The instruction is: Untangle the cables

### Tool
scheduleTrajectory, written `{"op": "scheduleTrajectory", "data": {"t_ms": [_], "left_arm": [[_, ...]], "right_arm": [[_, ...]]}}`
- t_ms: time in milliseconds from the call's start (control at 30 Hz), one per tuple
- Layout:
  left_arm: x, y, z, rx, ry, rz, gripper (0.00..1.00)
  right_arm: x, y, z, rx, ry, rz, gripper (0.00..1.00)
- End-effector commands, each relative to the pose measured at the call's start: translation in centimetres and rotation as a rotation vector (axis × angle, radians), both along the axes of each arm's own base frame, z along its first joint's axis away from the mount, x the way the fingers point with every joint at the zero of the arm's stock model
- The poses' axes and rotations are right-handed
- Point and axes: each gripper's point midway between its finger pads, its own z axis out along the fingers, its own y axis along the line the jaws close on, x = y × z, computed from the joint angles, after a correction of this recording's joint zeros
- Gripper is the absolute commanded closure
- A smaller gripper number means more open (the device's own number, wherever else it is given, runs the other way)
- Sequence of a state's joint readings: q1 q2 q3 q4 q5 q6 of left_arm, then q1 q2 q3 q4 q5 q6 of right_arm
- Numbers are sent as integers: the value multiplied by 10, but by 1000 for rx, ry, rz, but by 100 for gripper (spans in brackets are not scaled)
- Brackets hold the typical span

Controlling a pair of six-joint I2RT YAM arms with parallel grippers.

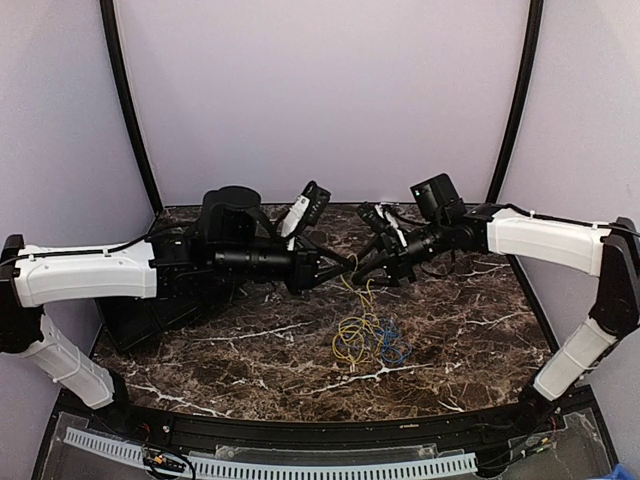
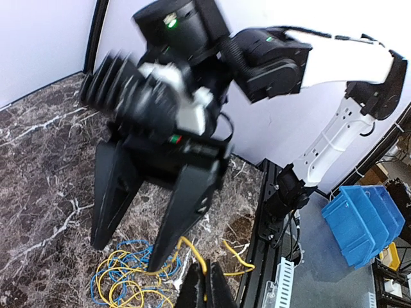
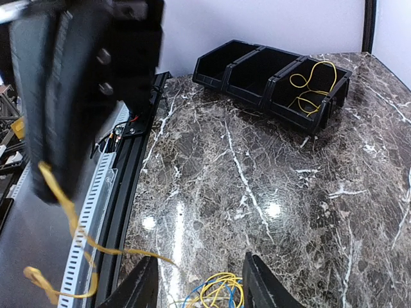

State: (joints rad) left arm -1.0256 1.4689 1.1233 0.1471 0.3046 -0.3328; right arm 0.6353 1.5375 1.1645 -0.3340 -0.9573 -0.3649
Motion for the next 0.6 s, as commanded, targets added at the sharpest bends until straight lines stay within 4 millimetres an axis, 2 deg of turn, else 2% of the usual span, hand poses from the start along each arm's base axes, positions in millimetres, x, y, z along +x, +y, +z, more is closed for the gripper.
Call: {"op": "scheduleTrajectory", "data": {"t_ms": [0,167,300,333,367,433,533,567], "left_arm": [[-9,15,42,-69,-54,7,100],[-11,29,61,-90,-81,35,100],[-15,45,99,-119,-141,61,100],[-17,51,121,-146,-172,66,100],[-17,55,124,-127,-175,76,100],[-21,70,173,-181,-233,102,100],[-23,90,217,-222,-295,147,100],[-27,98,237,-247,-313,157,100]], "right_arm": [[1,26,-14,12,17,59,54],[-11,43,-54,-34,135,120,72],[-15,44,-89,-77,238,127,83],[-15,44,-97,-91,252,125,85],[-14,43,-105,-105,261,117,85],[-12,42,-119,-135,276,101,87],[-9,41,-138,-174,302,79,89],[-9,41,-143,-186,307,74,89]]}}
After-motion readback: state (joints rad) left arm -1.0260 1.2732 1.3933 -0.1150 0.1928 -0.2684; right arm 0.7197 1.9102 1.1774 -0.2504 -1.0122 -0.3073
